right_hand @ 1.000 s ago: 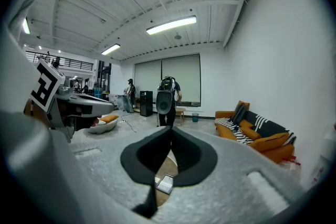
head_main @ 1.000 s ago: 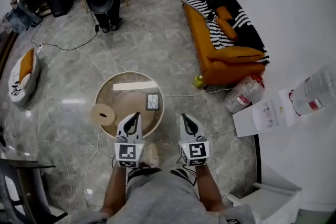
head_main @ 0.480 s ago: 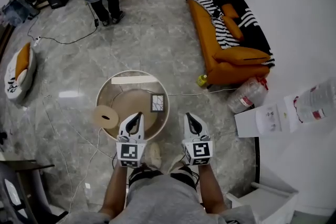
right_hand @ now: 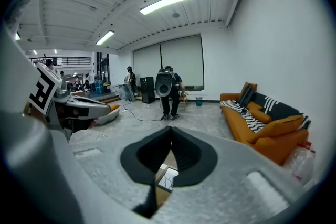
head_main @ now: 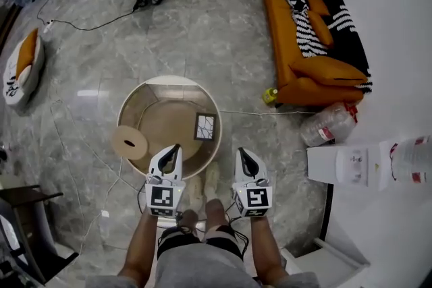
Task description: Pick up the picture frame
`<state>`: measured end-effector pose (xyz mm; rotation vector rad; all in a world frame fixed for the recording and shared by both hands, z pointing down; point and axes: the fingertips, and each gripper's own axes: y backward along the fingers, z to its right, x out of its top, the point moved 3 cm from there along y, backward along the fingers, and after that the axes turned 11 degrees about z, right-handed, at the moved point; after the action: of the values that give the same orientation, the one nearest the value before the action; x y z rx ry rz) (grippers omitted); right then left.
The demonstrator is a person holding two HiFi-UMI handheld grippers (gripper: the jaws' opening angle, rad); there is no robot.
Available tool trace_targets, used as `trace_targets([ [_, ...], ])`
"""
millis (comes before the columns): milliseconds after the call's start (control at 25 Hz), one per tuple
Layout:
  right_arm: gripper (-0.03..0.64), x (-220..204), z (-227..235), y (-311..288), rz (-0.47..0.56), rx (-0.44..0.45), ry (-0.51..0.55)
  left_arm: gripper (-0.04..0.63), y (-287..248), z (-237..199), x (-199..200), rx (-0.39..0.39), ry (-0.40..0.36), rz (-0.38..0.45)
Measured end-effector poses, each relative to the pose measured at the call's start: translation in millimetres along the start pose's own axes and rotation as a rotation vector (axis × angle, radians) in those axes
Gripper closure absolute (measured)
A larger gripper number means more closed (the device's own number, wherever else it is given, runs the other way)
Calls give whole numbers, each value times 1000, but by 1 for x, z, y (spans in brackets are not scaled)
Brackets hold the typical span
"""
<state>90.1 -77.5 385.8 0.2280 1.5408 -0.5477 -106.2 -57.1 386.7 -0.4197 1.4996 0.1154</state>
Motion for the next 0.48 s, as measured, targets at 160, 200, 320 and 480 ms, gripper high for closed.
trace_targets([
  [160, 617, -45, 18, -34, -49, 19, -26, 578, -33, -7, -35, 33, 30, -29],
  [200, 617, -56, 23, -42, -58, 24, -31, 578, -41, -8, -46, 37, 40, -42],
  [320, 618, -89, 33, -68, -80, 37, -44, 578, -66, -12, -79, 32, 24, -83],
  [480, 617, -130, 39, -101, -123, 59, -54, 578, -95, -21, -120, 29, 33, -120],
])
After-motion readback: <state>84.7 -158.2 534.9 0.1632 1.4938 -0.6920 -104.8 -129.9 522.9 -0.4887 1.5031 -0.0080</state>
